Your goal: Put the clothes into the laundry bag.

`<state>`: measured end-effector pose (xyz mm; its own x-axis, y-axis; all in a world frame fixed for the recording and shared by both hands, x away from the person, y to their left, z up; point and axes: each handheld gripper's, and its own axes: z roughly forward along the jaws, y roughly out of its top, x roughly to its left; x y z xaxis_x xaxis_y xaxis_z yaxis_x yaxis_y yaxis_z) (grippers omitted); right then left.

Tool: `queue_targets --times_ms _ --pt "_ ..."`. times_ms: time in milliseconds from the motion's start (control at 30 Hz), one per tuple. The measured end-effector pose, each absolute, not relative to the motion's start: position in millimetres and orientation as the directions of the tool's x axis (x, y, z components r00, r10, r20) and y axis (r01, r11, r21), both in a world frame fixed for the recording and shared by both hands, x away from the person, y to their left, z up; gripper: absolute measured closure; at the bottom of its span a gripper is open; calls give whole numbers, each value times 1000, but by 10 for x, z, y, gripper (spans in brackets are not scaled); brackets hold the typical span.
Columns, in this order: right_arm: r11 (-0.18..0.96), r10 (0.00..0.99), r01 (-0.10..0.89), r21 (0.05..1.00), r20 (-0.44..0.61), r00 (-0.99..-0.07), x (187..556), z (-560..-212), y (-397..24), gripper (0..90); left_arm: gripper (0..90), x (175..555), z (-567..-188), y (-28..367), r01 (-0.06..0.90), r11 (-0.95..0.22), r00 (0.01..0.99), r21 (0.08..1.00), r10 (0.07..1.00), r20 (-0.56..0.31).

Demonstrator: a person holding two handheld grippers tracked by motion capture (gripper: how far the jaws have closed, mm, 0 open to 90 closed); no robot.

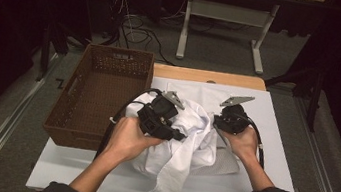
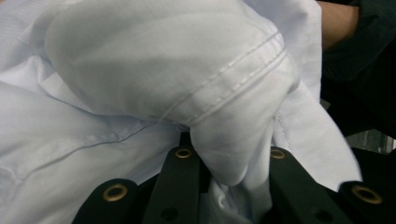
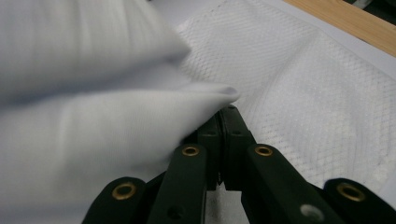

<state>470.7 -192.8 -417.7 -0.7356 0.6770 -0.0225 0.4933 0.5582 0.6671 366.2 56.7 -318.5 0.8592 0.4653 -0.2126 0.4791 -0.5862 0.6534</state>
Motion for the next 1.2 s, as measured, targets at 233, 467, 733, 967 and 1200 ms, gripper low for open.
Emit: queue_targets --times_ms 233,467,733,967,1200 --pt "556 675 492 670 -20 -737 4704 -4184 -1936 899 826 3698 -3492 401 488 -595 859 639 459 -228" --pt "574 661 484 661 -26 -750 4676 -4209 -1917 900 821 3692 -3814 242 475 -656 851 586 512 -117" --pt "587 641 471 658 -23 -767 4626 -4212 -1897 900 820 3798 -4244 157 508 -646 818 570 569 -84" --pt "588 624 454 670 -20 -781 4537 -4181 -1872 900 817 3971 -4555 133 541 -635 777 551 628 -39" --pt "606 598 425 672 -33 -801 4422 -4126 -1829 900 784 4084 -4672 107 556 -632 740 540 673 25"
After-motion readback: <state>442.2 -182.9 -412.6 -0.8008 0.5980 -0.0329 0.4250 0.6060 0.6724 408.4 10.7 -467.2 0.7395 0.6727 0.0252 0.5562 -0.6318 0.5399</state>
